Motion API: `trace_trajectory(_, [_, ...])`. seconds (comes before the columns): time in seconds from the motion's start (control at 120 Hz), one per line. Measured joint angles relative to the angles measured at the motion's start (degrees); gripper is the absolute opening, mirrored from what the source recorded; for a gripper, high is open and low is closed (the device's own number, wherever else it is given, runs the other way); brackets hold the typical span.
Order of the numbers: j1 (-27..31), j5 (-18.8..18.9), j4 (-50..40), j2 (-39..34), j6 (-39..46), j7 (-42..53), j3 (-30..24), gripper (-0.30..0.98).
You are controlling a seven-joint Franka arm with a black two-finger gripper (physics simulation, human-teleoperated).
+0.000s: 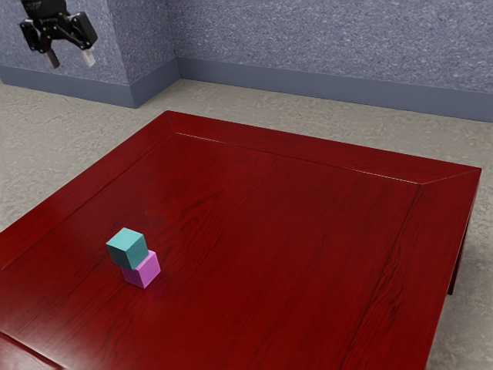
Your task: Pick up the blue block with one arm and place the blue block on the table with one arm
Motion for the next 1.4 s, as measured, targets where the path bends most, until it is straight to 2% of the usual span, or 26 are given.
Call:
trace_trajectory(0.267, [-0.10,-0.58,0.75,-1.71,1.04,1.04,-0.21,0.67])
trace_trajectory(0.325, [-3.72,0.90,0.59,-9.45,0.99,1.29,-0.17,0.67])
trace_trajectory(0.383, [-7.65,2.07,0.28,-12.29,0.98,1.39,-0.19,0.67])
trace_trajectory(0.483, [-8.14,4.24,-3.52,-11.72,0.90,0.34,0.38,0.66])
trace_trajectory(0.583, [-9.43,11.60,-6.54,-9.44,0.81,-1.65,0.73,0.67])
trace_trajectory(0.65, [-9.41,13.70,-7.59,-6.61,0.82,-2.91,0.86,0.67])
trace_trajectory(0.792, [-8.30,11.96,-8.42,-0.09,2.49,-4.83,0.80,0.67])
trace_trajectory(1.117, [-8.80,7.57,-15.52,3.33,11.96,-4.60,0.31,0.67])
trace_trajectory(1.217, [-9.23,7.16,-22.04,2.00,14.32,-5.30,0.43,0.67])
trace_trajectory(1.4, [-10.69,7.36,-36.88,-2.25,23.93,-4.72,0.49,0.67])
